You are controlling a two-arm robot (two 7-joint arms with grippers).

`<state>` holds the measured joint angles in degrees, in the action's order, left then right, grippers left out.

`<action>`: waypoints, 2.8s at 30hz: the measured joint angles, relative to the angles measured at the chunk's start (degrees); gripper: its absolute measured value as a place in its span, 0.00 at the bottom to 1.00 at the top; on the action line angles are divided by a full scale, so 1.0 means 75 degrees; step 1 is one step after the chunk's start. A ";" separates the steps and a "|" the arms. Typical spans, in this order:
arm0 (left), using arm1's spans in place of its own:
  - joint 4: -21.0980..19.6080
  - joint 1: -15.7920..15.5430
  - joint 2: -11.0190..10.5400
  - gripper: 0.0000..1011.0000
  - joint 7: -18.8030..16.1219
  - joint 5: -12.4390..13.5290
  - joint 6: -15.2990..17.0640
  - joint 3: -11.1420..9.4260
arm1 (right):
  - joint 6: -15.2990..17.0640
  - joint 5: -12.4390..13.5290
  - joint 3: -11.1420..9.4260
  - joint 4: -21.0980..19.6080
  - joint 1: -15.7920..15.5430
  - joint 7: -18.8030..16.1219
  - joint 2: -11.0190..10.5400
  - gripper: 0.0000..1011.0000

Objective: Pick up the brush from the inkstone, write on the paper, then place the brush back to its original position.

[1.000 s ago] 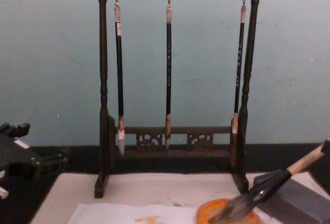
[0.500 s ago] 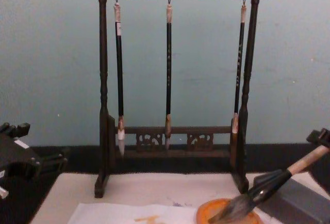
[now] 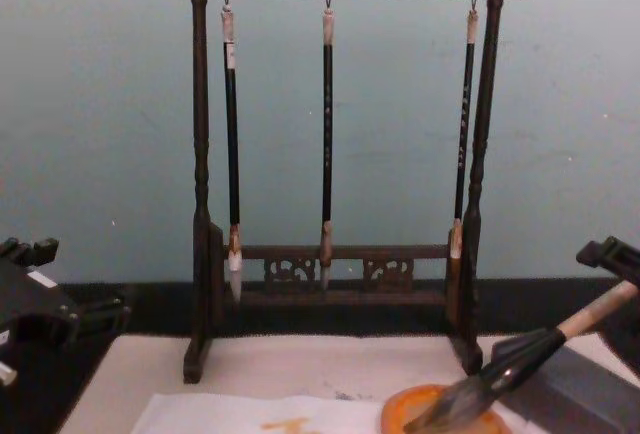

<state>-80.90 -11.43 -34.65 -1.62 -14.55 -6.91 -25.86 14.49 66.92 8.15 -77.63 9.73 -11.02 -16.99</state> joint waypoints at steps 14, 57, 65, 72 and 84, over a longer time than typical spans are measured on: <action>0.0000 0.0000 0.0000 1.00 0.0000 0.0000 0.0000 0.0000 | -0.0064 0.0306 0.0205 0.0042 -0.0022 0.0096 -0.0056 0.99; 0.0000 0.0000 0.0000 1.00 0.0000 0.0000 0.0000 0.0000 | -0.0433 0.0583 0.0879 0.0635 0.0450 -0.0305 -0.0387 0.99; -0.0001 0.0000 0.0000 1.00 0.0000 0.0000 0.0000 0.0000 | -0.0428 0.0582 0.0863 0.0622 0.0441 -0.0292 -0.0377 0.87; 0.0000 0.0000 0.0000 1.00 0.0000 0.0000 0.0000 0.0000 | -0.0423 0.0579 0.0856 0.0617 0.0436 -0.0287 -0.0372 0.67; 0.0000 0.0000 0.0000 1.00 0.0000 0.0000 0.0000 0.0000 | -0.0417 0.0576 0.0846 0.0607 0.0429 -0.0279 -0.0365 0.25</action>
<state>-80.90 -11.43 -34.65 -1.62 -14.55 -6.91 -25.86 11.36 71.24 14.49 -73.07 12.95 -13.11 -19.73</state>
